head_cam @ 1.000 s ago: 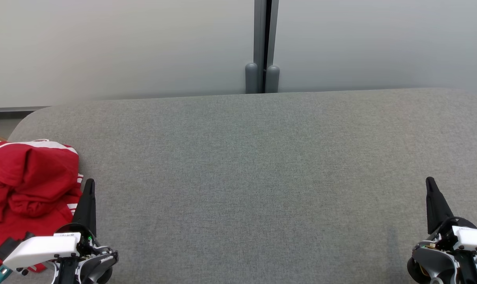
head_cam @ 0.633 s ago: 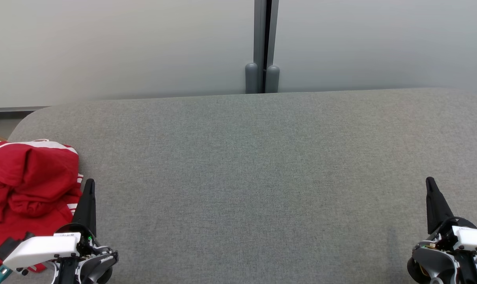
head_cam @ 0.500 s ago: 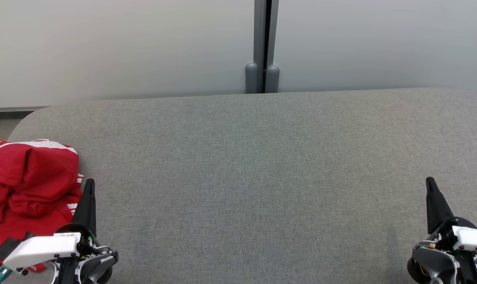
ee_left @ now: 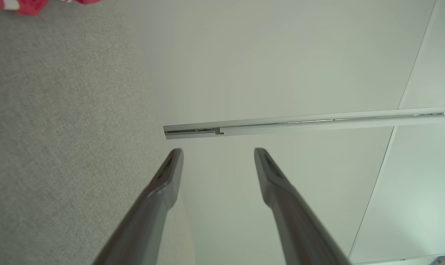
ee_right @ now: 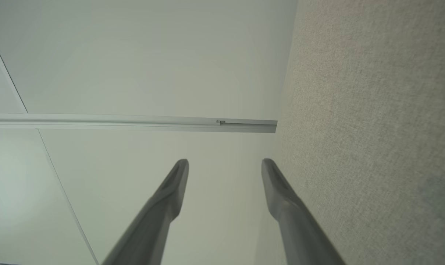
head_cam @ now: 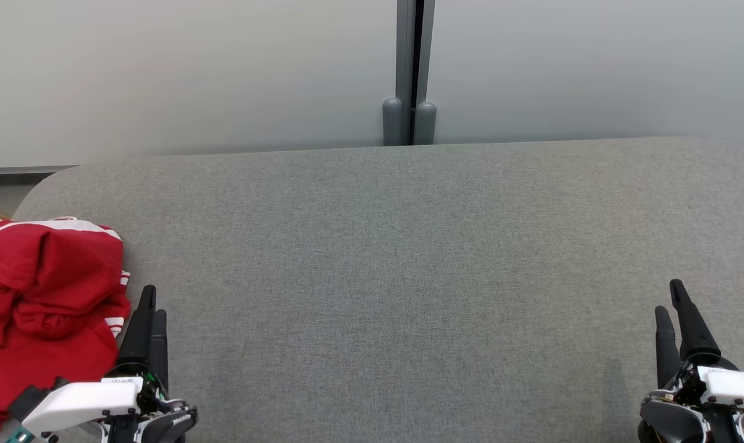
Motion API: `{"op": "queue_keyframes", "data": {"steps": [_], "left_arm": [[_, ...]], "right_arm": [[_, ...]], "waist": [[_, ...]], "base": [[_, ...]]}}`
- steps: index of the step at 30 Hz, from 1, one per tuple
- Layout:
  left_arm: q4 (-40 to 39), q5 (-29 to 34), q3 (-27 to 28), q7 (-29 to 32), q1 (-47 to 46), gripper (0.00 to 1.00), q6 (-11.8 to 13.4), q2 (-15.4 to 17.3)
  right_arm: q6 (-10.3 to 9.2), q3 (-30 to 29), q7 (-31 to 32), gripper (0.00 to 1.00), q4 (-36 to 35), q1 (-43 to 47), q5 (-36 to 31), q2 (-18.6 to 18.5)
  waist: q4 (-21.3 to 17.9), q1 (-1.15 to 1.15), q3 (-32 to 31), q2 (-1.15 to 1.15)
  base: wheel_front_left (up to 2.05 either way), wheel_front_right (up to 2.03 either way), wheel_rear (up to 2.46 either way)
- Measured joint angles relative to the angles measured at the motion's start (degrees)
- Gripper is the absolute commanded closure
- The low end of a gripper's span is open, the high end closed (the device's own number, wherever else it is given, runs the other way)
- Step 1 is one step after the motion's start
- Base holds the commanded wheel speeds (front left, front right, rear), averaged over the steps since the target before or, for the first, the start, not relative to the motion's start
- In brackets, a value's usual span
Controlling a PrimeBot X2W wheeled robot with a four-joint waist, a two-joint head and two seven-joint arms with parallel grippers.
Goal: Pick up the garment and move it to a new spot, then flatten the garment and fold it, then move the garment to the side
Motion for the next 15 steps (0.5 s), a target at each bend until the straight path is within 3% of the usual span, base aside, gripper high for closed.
{"op": "queue_keyframes", "data": {"steps": [7, 15], "left_arm": [[-1.2, 4.6, -1.6, -2.2, -0.6, 0.0, 0.0, 0.8], [-3.2, 14.3, -1.7, -4.2, -1.5, 0.0, 0.0, 1.0]], "right_arm": [[0.0, 1.0, -2.3, 0.0, -0.9, 0.0, -5.1, -1.8], [0.0, 1.1, -4.4, 0.0, -2.9, 0.0, -15.1, -3.3]], "waist": [[0.1, 0.0, 0.0, 0.0], [0.1, 0.0, 0.0, 0.0]], "base": [[0.0, 0.0, 0.0], [0.0, 0.0, 0.0]]}}
